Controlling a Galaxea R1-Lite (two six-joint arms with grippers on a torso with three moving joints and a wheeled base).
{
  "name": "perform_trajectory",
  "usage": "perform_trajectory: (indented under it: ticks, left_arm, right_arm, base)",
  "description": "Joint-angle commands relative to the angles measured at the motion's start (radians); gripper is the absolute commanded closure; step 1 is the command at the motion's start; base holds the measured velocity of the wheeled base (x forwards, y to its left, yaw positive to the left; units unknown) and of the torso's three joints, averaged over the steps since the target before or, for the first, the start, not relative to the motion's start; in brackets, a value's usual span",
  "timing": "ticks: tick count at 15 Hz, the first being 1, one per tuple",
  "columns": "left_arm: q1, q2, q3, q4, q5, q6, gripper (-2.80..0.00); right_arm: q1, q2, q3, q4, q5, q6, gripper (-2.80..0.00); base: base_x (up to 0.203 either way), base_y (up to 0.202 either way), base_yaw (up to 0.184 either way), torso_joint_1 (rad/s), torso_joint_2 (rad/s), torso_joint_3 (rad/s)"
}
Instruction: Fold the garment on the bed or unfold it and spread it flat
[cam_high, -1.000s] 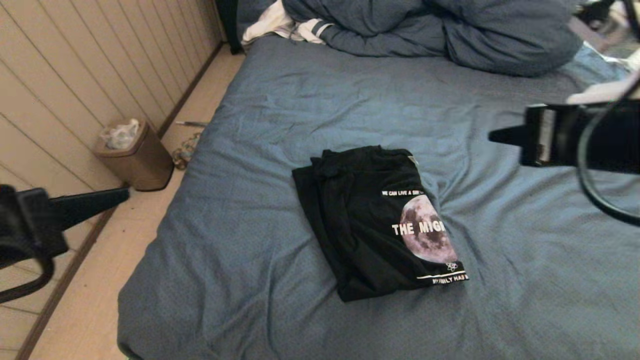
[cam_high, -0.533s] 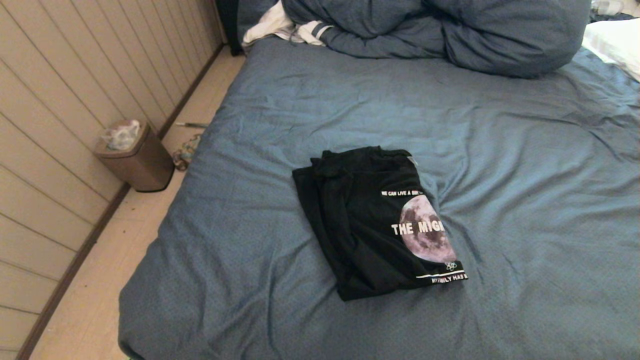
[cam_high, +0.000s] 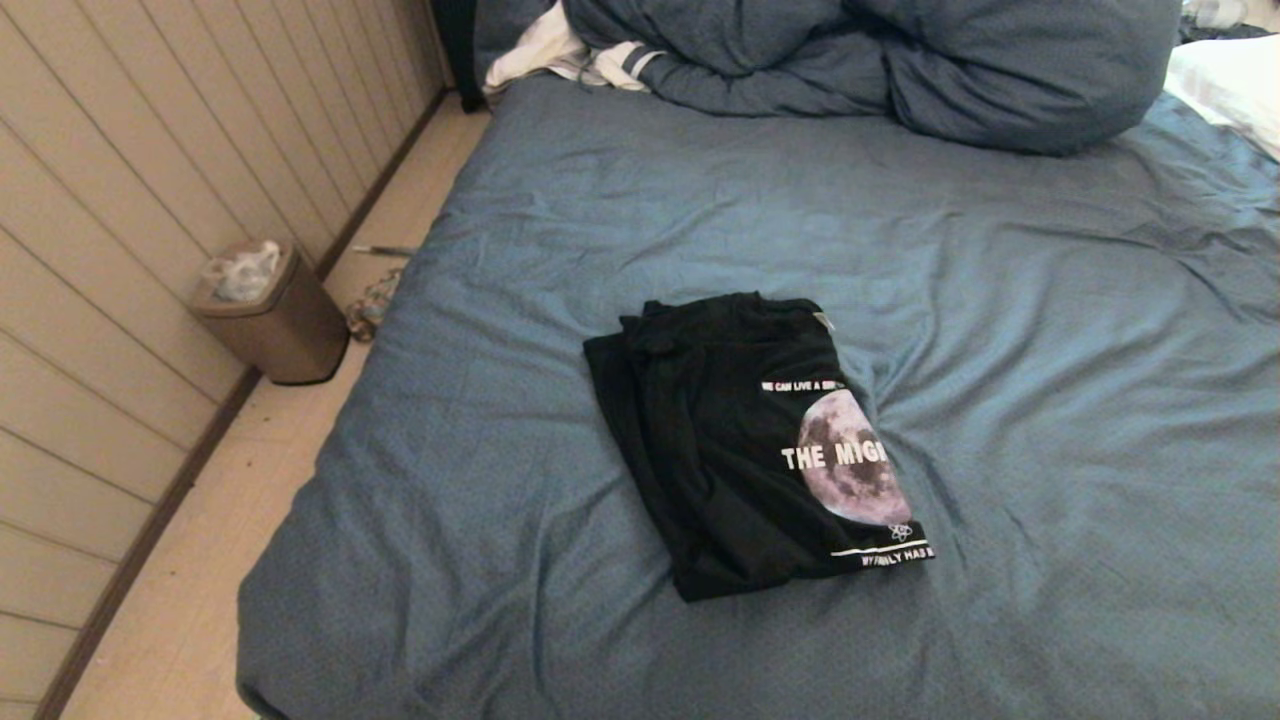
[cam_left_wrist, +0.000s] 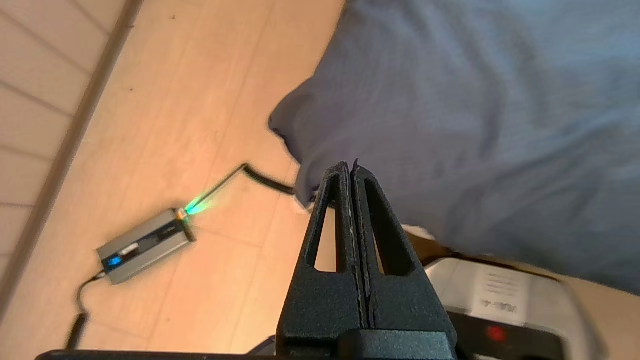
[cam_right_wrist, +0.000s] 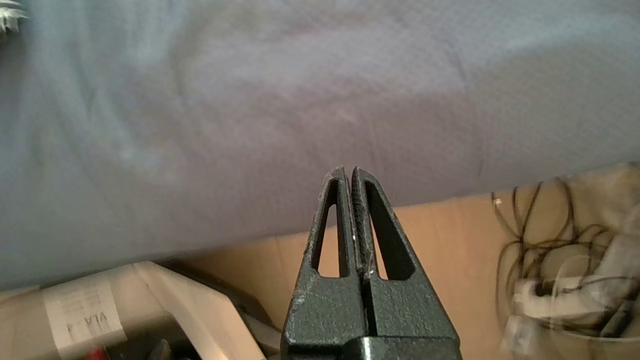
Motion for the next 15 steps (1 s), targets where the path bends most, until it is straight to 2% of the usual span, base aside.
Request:
perform_trajectory:
  ticks: [1, 4, 6, 7, 10, 13, 15]
  left_arm:
    - [0.035, -0.024, 0.118, -0.052, -0.017, 0.014, 0.0]
    - [0.03, -0.051, 0.308, -0.333, -0.054, 0.038, 0.0]
    - [0.021, -0.087, 0.432, -0.469, -0.072, 0.126, 0.0]
    - [0.016, -0.141, 0.45, -0.488, -0.093, 0.154, 0.0]
    - [0.005, -0.266, 0.472, -0.515, -0.148, 0.247, 0.0]
    - [0.003, -0.262, 0.492, -0.569, -0.144, 0.246, 0.0]
    - [0.002, -0.262, 0.499, -0.581, -0.137, 0.242, 0.0]
  right_arm:
    - [-0.074, -0.062, 0.062, -0.053, 0.033, 0.014, 0.0]
    - [-0.099, -0.252, 0.108, -0.106, 0.218, -0.13, 0.0]
    - [-0.104, -0.288, 0.153, -0.146, 0.352, -0.292, 0.0]
    - [-0.106, -0.282, 0.17, -0.168, 0.387, -0.319, 0.0]
    - [-0.105, -0.282, 0.229, -0.279, 0.401, -0.316, 0.0]
    - [-0.106, -0.281, 0.257, -0.355, 0.39, -0.295, 0.0]
    - [-0.106, -0.281, 0.258, -0.341, 0.389, -0.296, 0.0]
  base:
    - [0.0, 0.0, 0.0, 0.0, 0.0, 0.0]
    - [0.0, 0.0, 0.0, 0.0, 0.0, 0.0]
    - [0.0, 0.0, 0.0, 0.0, 0.0, 0.0]
    - [0.0, 0.0, 0.0, 0.0, 0.0, 0.0]
    - [0.0, 0.0, 0.0, 0.0, 0.0, 0.0]
    - [0.0, 0.0, 0.0, 0.0, 0.0, 0.0]
    - [0.0, 0.0, 0.0, 0.0, 0.0, 0.0]
